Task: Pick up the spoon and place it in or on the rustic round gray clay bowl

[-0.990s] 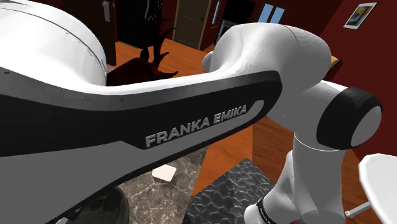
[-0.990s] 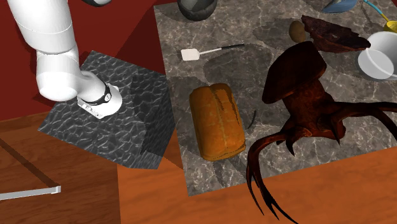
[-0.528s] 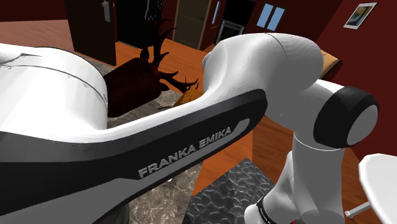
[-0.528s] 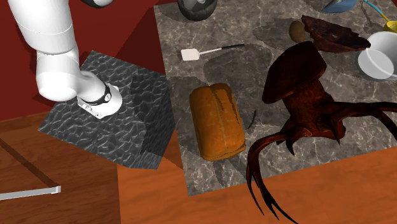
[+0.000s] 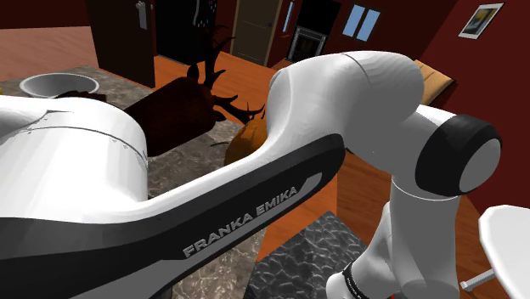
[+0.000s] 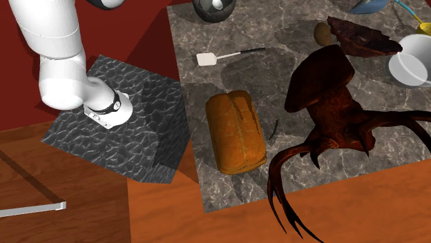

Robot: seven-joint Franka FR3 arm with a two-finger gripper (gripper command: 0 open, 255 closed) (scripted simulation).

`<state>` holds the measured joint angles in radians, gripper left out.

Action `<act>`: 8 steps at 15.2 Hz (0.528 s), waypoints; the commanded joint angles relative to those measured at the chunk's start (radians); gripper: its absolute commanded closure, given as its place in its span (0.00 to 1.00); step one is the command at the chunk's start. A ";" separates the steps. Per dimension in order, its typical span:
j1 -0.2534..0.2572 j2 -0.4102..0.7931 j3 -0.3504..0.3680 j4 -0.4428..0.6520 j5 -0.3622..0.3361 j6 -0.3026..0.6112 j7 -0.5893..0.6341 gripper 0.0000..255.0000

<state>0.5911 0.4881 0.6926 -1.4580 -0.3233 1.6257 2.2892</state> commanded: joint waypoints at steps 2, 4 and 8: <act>0.000 0.000 0.000 -0.001 0.000 0.001 0.000 1.00; 0.000 0.000 0.000 -0.001 0.000 0.001 0.000 1.00; 0.000 0.001 0.000 -0.001 0.000 0.001 0.000 0.00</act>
<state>0.5909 0.4887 0.6923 -1.4588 -0.3236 1.6265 2.2892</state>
